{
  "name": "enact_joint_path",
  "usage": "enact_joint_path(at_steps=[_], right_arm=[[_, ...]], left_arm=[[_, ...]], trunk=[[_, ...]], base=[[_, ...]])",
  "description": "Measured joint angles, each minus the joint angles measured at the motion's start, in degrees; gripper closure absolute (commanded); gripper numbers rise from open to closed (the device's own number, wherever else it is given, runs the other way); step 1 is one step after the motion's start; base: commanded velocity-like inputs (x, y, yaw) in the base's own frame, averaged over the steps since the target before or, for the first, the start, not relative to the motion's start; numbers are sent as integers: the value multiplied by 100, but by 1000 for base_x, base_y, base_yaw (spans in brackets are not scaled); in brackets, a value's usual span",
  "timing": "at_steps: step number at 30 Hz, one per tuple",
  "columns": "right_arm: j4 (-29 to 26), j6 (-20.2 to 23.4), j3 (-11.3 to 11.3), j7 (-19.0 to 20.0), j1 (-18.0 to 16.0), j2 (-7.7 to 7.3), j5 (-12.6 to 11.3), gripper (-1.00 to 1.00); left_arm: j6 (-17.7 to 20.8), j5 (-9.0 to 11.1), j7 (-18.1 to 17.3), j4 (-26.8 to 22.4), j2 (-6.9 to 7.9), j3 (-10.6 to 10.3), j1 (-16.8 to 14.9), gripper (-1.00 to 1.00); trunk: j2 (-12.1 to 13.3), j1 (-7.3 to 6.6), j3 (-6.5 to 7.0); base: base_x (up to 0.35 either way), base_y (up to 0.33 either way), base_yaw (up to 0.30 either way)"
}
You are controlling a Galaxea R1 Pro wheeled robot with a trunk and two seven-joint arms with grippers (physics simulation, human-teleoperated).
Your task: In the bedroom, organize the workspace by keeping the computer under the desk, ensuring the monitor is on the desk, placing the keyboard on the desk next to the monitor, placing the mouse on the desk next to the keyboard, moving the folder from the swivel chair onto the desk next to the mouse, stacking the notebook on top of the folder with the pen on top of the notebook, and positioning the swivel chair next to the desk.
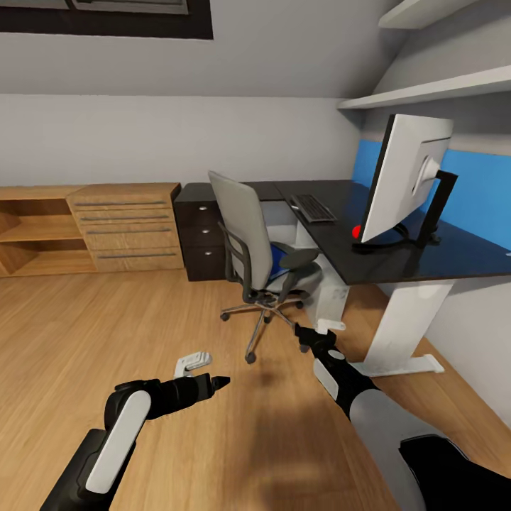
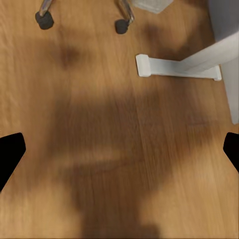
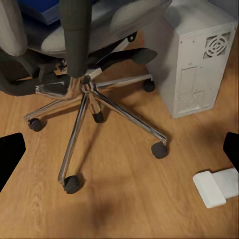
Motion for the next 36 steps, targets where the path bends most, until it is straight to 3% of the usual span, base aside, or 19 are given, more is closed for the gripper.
enact_joint_path(at_steps=[8,14,19,36], right_arm=[[82,-1,16,-403,0,2,3,-100],[91,-1,18,-448,1,-5,9,-100],[95,-5,18,-450,1,-6,7,-100],[89,-209,21,-450,0,-6,11,-100]], left_arm=[[24,77,-51,-81,82,34,0,-100],[38,360,-223,-155,90,321,0,-100],[39,375,-224,-156,91,339,0,-100],[9,320,-206,-97,91,339,0,-100]], trunk=[[0,2,0],[-199,111,-89],[-399,221,-179],[-401,219,-179]], base=[[40,-21,0],[3,-1,0],[0,0,0],[68,0,0]])
